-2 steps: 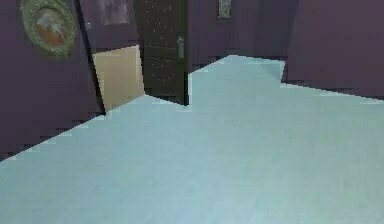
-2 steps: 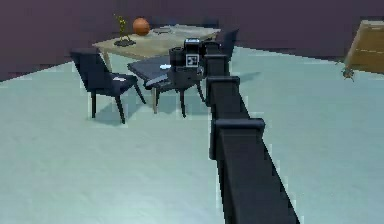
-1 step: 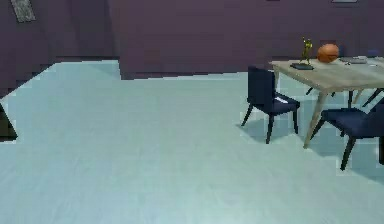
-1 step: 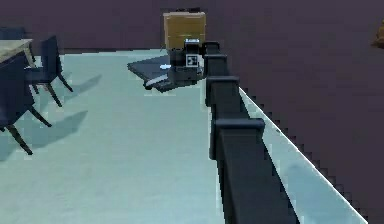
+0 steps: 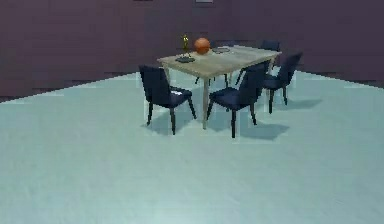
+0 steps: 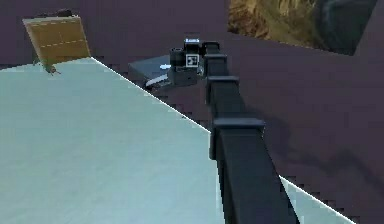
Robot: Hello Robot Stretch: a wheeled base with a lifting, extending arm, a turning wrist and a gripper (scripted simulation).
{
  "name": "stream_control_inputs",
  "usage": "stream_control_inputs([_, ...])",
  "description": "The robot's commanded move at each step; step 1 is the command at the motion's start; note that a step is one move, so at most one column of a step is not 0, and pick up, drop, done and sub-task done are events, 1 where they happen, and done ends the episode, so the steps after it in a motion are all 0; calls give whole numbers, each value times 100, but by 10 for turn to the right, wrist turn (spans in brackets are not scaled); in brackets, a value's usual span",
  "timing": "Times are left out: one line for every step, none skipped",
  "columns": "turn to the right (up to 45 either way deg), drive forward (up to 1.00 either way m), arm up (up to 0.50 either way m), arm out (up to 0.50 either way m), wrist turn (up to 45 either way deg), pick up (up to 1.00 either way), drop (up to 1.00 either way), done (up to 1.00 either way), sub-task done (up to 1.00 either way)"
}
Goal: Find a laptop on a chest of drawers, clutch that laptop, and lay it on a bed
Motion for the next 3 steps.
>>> stream_control_inputs([0, 10, 0, 0, 0, 0, 0, 0, 0])
stream_control_inputs([-450, 0, 0, 0, 0, 0, 0, 0, 0])
stream_control_inputs([-390, 0, 0, 0, 0, 0, 0, 0, 0])
